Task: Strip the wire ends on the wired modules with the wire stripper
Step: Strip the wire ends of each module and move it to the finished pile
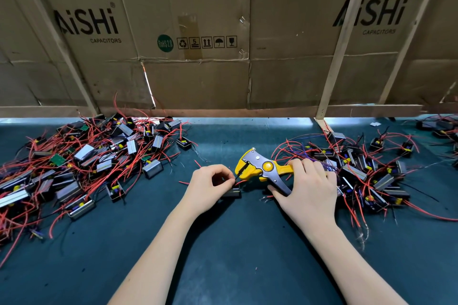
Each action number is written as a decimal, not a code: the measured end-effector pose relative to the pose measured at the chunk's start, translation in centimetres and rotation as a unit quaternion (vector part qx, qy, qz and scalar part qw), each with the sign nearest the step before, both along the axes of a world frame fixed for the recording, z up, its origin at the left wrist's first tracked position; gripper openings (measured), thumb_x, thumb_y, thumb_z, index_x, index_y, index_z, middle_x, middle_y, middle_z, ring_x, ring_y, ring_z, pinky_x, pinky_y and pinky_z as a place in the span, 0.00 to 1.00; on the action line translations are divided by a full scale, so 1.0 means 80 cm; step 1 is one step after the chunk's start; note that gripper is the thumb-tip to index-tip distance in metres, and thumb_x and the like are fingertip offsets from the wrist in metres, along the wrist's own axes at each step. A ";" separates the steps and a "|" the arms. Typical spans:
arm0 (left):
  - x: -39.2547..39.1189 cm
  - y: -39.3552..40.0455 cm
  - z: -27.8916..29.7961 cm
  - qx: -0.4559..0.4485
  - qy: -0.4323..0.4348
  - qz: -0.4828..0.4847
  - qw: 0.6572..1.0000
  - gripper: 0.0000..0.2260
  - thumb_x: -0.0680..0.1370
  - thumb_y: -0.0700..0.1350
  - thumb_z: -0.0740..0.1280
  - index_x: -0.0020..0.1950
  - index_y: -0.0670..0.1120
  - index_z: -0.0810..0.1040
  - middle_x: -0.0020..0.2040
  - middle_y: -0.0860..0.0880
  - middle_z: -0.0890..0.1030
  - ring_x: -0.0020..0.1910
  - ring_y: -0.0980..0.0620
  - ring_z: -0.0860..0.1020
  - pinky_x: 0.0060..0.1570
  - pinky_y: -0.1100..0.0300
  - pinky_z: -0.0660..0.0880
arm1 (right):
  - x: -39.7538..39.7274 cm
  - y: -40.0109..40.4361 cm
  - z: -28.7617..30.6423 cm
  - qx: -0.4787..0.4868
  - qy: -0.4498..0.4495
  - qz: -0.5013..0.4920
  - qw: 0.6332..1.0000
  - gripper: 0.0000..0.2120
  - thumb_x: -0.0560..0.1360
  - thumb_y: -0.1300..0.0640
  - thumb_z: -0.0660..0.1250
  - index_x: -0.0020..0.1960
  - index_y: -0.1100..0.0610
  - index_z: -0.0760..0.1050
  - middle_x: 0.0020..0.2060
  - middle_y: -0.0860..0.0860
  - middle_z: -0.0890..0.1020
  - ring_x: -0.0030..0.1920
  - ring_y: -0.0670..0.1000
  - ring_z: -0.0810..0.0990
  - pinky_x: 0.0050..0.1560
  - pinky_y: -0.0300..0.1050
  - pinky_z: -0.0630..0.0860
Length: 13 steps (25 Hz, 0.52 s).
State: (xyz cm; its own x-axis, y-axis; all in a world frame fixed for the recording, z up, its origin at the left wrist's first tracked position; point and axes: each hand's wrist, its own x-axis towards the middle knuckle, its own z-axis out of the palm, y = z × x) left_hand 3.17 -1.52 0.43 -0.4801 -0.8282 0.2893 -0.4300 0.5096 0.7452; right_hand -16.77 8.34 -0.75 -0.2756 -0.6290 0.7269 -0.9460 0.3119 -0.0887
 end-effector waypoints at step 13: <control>0.003 0.002 0.001 0.016 0.010 -0.004 1.000 0.05 0.74 0.39 0.71 0.39 0.47 0.82 0.35 0.56 0.82 0.34 0.62 0.76 0.40 0.71 0.70 | 0.004 0.003 0.008 0.012 -0.016 0.002 1.000 0.26 0.49 0.45 0.85 0.31 0.58 0.74 0.24 0.52 0.75 0.23 0.56 0.76 0.28 0.40 0.60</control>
State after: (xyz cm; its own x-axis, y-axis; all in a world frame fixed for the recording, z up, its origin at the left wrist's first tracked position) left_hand 3.37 -1.37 0.49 -0.4812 -0.8331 0.2727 -0.4107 0.4891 0.7695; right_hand -16.43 8.59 -0.14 -0.2956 -0.6469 0.7030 -0.9440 0.3105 -0.1113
